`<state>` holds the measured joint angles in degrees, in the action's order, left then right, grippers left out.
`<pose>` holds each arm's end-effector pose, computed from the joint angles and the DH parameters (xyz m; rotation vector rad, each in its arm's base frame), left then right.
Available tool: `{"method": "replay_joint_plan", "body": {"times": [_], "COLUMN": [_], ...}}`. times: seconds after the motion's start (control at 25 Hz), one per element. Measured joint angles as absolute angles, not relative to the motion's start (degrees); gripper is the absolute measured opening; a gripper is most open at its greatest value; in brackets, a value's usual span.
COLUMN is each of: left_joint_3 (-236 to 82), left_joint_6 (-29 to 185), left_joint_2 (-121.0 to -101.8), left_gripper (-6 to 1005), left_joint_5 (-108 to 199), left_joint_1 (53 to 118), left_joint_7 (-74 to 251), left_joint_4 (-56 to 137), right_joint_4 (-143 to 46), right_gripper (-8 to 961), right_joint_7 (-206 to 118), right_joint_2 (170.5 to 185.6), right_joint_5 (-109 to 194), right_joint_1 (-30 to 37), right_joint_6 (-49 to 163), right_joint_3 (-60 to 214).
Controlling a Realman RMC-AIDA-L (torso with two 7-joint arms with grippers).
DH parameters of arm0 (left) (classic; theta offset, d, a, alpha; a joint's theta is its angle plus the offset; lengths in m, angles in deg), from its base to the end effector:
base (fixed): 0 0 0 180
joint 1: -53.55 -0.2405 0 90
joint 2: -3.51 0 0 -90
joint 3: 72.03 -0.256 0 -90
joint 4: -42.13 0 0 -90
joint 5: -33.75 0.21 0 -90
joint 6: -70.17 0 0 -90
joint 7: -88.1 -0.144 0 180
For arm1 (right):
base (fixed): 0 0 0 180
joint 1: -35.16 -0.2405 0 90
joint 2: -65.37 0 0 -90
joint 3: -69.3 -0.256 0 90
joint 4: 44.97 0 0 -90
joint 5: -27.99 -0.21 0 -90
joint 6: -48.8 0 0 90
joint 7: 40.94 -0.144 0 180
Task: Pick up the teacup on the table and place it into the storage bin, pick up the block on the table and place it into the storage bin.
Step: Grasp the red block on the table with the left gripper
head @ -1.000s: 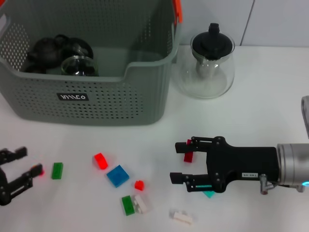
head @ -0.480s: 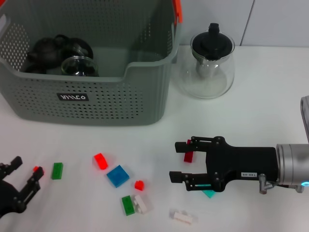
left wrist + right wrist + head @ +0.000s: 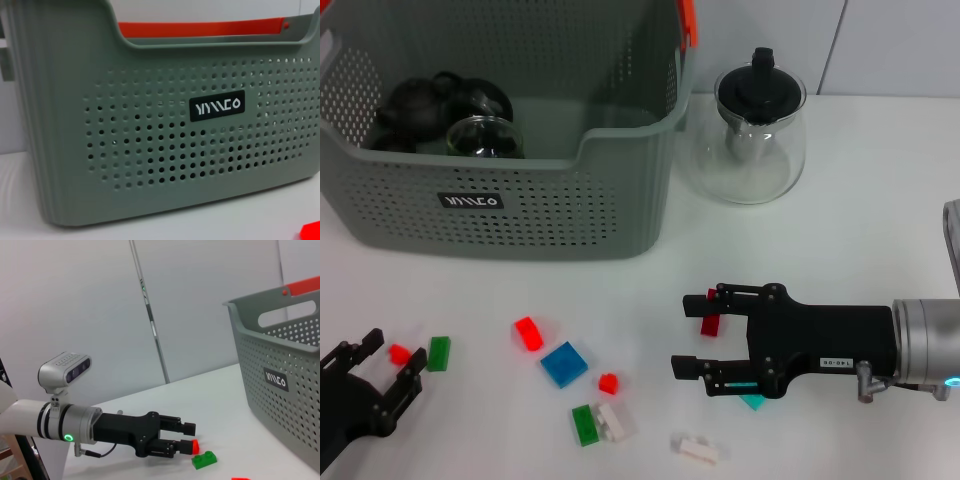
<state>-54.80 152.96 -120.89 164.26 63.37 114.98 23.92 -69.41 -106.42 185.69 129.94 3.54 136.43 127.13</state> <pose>-0.3982 0.1793 -0.0297 -1.9635 -0.6686 -0.5081 0.2379 0.2963 -0.0685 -2.9375 0.4429 0.8252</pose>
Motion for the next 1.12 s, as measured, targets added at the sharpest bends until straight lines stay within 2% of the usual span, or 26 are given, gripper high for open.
{"method": "replay_joint_plan", "body": {"times": [0.64, 0.72, 0.96, 1.12], "left_joint_3": [-54.4, -54.5, -54.5, -54.5], "left_joint_6": [150.5, 150.5, 150.3, 149.7], "left_joint_2": [-120.85, -120.89, -120.94, -120.92], "left_gripper": [423, 370, 374, 339], "left_joint_5": [164.3, 164.3, 164.3, 164.4], "left_joint_1": [63.9, 63.9, 63.9, 64.3], "left_joint_7": [114.3, 114.0, 113.9, 115.4], "left_joint_4": [24.4, 24.5, 24.5, 24.5], "right_joint_4": [-69.4, -69.4, -69.4, -69.4], "right_gripper": [790, 790, 790, 790], "right_joint_7": [-106.8, -106.8, -106.8, -106.8], "right_joint_2": [185.69, 185.69, 185.61, 185.60], "right_joint_5": [129.9, 129.9, 129.9, 129.9], "right_joint_1": [3.6, 3.7, 3.6, 3.6], "right_joint_6": [136.7, 136.7, 136.8, 136.8], "right_joint_3": [127.1, 127.1, 127.1, 127.1]}}
